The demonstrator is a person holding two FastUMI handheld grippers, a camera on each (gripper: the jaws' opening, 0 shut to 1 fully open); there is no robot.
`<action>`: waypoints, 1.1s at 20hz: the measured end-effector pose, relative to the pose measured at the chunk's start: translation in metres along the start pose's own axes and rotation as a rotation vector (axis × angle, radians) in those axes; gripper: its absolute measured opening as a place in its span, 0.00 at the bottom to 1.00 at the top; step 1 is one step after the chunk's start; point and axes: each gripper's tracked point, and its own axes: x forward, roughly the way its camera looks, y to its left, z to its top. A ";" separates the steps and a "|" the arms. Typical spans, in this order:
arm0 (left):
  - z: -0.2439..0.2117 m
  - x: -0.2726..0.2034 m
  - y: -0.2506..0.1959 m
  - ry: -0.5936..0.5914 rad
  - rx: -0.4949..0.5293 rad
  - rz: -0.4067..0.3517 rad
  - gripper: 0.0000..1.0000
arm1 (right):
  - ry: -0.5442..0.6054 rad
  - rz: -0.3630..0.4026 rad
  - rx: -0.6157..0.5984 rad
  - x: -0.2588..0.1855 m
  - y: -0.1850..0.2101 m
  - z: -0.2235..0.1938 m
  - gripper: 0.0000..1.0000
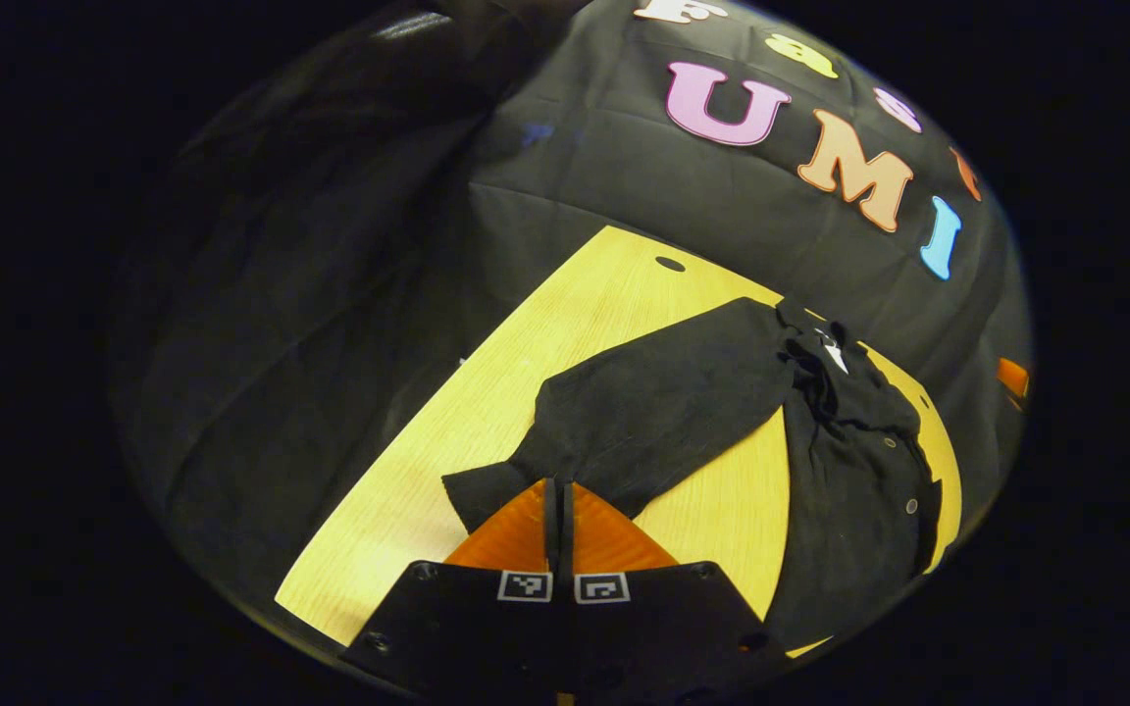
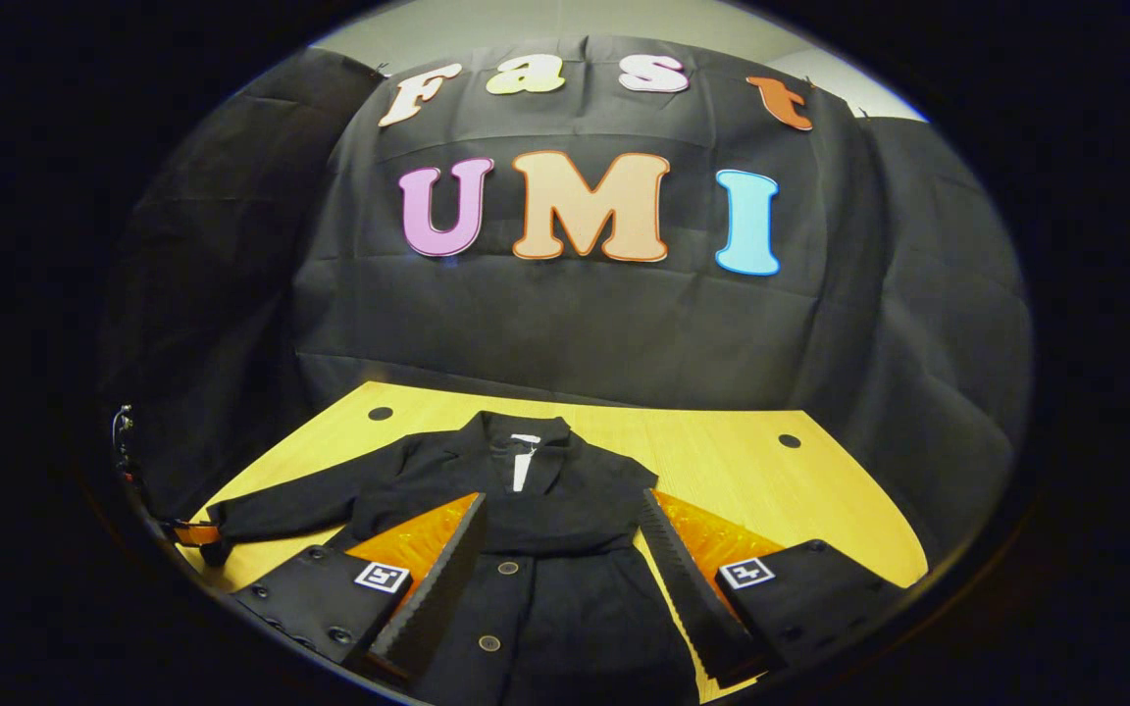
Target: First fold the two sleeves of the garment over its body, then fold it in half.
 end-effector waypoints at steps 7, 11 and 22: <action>0.050 0.007 -0.038 -0.077 0.027 -0.050 0.00 | -0.019 -0.021 -0.002 -0.015 -0.025 0.000 0.99; 0.095 -0.001 -0.064 -0.170 0.032 -0.075 0.00 | -0.034 -0.020 0.025 -0.019 -0.042 0.002 0.99; 0.172 0.006 -0.183 -0.315 0.156 -0.217 0.00 | -0.045 -0.049 0.087 -0.031 -0.100 -0.007 0.98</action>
